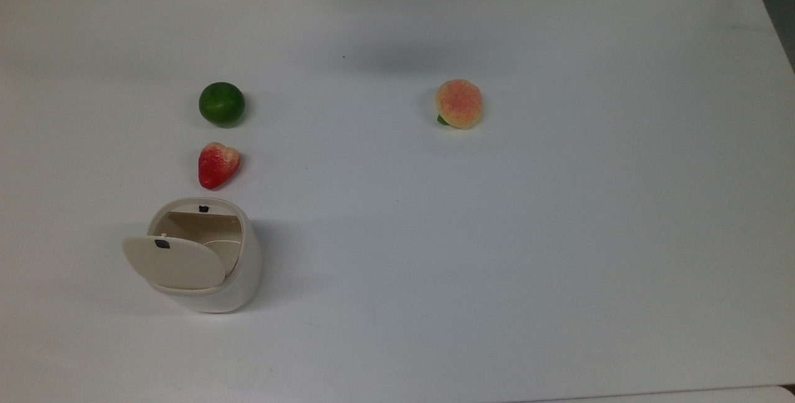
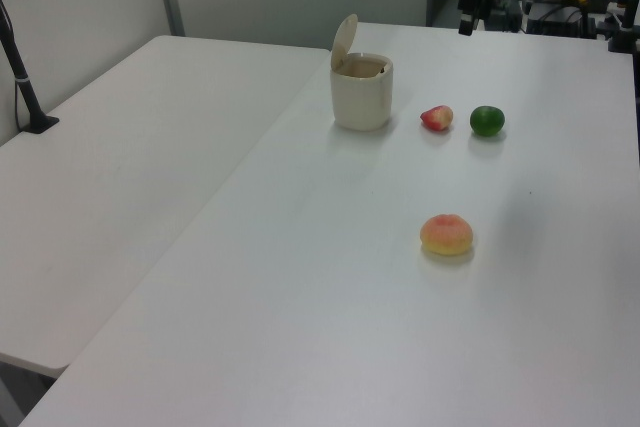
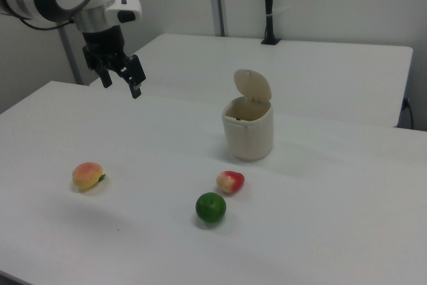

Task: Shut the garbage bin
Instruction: 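Move the gripper from rest toward the cream bin's open lid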

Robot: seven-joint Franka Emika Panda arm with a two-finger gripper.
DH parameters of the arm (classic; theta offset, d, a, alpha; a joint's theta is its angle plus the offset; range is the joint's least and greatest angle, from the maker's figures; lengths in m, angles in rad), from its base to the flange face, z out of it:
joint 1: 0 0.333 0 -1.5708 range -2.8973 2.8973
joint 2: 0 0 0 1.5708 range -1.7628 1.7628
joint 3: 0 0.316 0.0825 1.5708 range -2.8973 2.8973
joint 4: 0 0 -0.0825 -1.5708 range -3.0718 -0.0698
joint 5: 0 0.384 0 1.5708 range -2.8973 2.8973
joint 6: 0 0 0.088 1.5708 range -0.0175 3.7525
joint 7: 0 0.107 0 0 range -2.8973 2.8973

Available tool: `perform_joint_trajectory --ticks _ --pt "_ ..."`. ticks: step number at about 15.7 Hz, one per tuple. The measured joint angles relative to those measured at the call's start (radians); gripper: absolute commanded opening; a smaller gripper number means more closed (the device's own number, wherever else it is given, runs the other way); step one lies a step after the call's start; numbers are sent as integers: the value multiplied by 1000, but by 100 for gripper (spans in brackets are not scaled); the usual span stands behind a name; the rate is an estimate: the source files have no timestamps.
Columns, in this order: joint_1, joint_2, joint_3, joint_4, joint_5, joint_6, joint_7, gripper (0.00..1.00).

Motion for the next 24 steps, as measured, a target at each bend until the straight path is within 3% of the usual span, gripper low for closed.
perform_joint_trajectory --ticks 7,8,13,15,20,24 --pt "0 0 0 0 0 0 0 100" --pt "0 0 0 0 0 0 0 93" --pt "0 3 0 0 0 0 -10 17" --pt "0 3 0 0 0 0 -20 0" --pt "0 8 0 -2 6 72 -29 0" --pt "-8 16 0 -2 55 147 -28 0"
